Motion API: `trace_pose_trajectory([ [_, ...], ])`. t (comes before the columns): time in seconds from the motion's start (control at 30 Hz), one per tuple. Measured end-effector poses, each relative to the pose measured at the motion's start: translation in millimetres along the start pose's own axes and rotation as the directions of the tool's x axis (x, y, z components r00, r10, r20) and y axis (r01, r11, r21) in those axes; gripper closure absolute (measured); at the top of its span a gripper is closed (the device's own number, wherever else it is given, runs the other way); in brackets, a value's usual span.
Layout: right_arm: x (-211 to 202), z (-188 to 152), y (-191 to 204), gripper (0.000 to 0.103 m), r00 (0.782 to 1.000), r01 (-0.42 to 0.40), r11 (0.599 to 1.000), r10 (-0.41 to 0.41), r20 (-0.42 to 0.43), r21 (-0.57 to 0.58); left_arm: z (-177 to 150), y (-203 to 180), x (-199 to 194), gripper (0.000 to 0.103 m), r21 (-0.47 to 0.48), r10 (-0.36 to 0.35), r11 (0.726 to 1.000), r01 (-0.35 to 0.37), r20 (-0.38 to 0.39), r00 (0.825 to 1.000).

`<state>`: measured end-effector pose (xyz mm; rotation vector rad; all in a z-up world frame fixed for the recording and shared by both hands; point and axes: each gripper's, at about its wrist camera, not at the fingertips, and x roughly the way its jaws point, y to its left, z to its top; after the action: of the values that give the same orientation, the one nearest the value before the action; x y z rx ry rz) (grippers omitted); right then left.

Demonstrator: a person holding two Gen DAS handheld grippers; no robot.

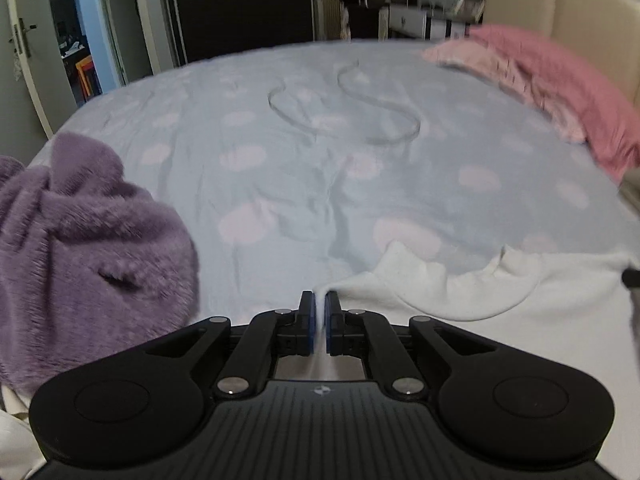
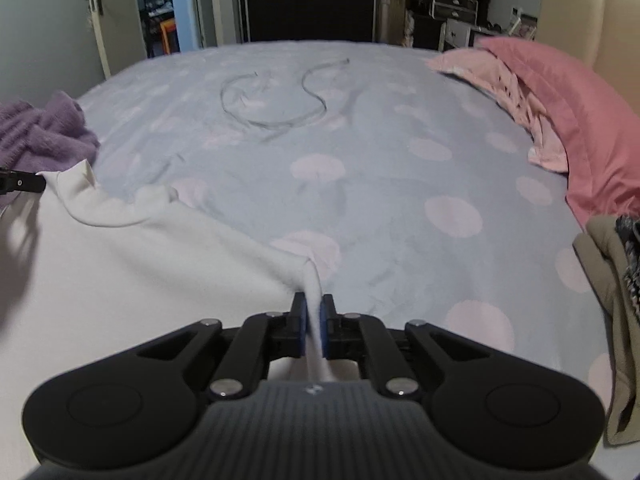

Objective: Fold clothes
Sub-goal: 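Open both grippers to release the garment edge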

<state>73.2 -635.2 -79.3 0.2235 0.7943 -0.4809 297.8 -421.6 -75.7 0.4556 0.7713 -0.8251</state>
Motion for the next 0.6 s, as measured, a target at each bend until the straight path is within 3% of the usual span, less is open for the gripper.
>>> trace_pose_trajectory([
  [0.1,21.4,-6.2,2.4,0.095,0.999,0.009,1.0,-0.009,-0.052,-0.011,-13.0,-4.2,26.0,0.095,0.011,0.017,1.0,-0.016,-0.071,0.997],
  [0.2,30.7,-10.4,4.0,0.085,0.996,0.01,1.0,-0.01,-0.086,-0.008,-26.1,-1.0,27.4,0.091,-0.007,0.009,1.0,-0.009,-0.086,0.996],
  [0.23,29.4,-11.1,4.4,0.073,0.996,0.013,1.0,-0.013,-0.083,-0.011,-28.1,1.5,22.1,0.087,-0.007,0.006,1.0,-0.007,-0.08,0.997],
  [0.3,20.9,-12.4,5.1,0.062,0.998,0.007,1.0,-0.009,-0.062,-0.026,-32.3,6.7,10.8,0.079,-0.009,-0.001,1.0,0.0,-0.066,0.998],
  [0.47,-8.4,-18.9,7.1,0.061,0.997,-0.016,0.999,0.012,-0.076,-0.051,-45.5,18.9,-43.1,0.078,-0.003,-0.039,0.999,0.039,-0.02,0.999],
  [0.6,-43.0,-40.4,15.9,0.058,0.992,-0.059,0.995,0.049,-0.119,-0.084,-74.7,30.9,-93.5,0.078,-0.02,-0.074,0.997,0.073,-0.032,0.997],
])
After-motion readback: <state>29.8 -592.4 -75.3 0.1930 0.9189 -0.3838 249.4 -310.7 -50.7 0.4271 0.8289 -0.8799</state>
